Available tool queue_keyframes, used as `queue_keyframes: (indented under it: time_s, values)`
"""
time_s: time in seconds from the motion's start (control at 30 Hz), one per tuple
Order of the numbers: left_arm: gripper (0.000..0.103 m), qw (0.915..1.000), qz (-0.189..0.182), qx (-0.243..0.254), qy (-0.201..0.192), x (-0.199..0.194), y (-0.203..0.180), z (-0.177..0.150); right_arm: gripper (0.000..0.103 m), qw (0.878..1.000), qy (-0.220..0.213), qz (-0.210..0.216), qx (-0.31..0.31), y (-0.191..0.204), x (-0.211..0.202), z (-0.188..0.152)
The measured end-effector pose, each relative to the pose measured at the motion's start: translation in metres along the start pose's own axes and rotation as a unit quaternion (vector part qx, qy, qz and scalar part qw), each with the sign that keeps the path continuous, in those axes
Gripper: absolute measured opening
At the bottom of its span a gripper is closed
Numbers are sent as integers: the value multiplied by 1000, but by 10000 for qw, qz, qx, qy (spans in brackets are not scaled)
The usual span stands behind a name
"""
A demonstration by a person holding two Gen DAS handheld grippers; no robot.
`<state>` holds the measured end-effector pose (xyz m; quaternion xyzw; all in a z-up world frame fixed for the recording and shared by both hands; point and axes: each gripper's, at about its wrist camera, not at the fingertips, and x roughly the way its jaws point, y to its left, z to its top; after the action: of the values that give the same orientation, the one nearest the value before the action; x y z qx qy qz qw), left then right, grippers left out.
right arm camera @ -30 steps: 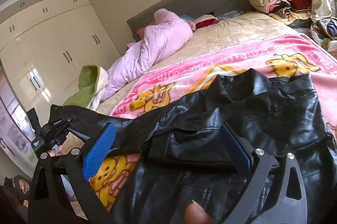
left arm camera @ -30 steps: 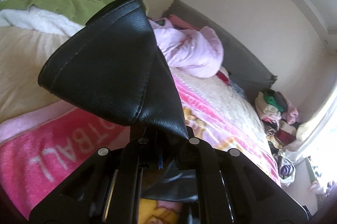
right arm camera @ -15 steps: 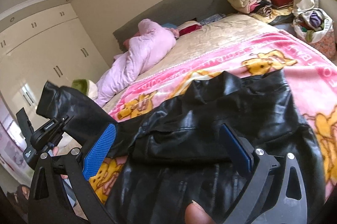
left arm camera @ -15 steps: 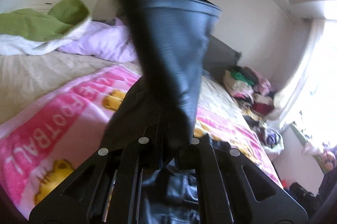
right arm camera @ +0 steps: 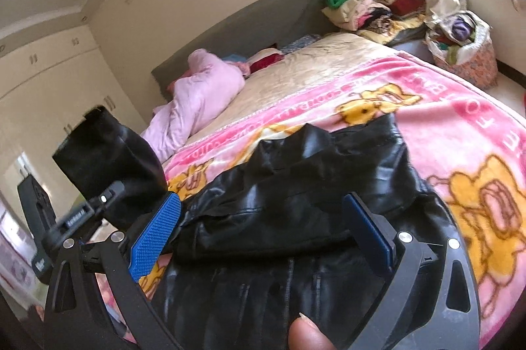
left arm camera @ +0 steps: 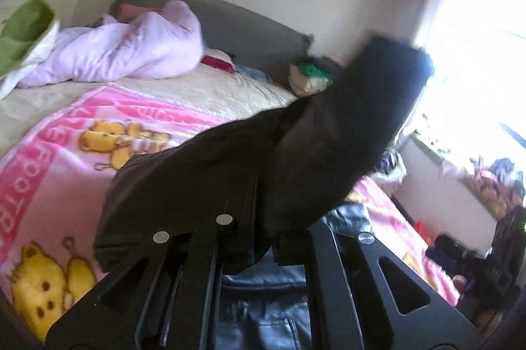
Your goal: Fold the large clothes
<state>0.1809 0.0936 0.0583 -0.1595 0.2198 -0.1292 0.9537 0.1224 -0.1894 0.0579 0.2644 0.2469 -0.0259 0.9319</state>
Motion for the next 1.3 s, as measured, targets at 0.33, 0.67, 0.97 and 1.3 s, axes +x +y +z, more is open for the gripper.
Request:
queue_keyframes:
  time_s: [0.33,0.67,0.97,1.3]
  values:
    - [1,9912,-157,820,1025,51,-41,-42,97,9984,-55,-292,484,-46,-12,-2]
    - [9,9687,34,1494,1983,88,-63,-93,96,9930,627,107,994,-65,14,-12]
    - [86,9427,153,2152,2544,92,-77,-121,87,9754,1593,510,1436,-63,62,-26]
    - [94,9384,-164,2138,2711,69,-76,-110,68,9448,2419,970,1983,-53,108,-38]
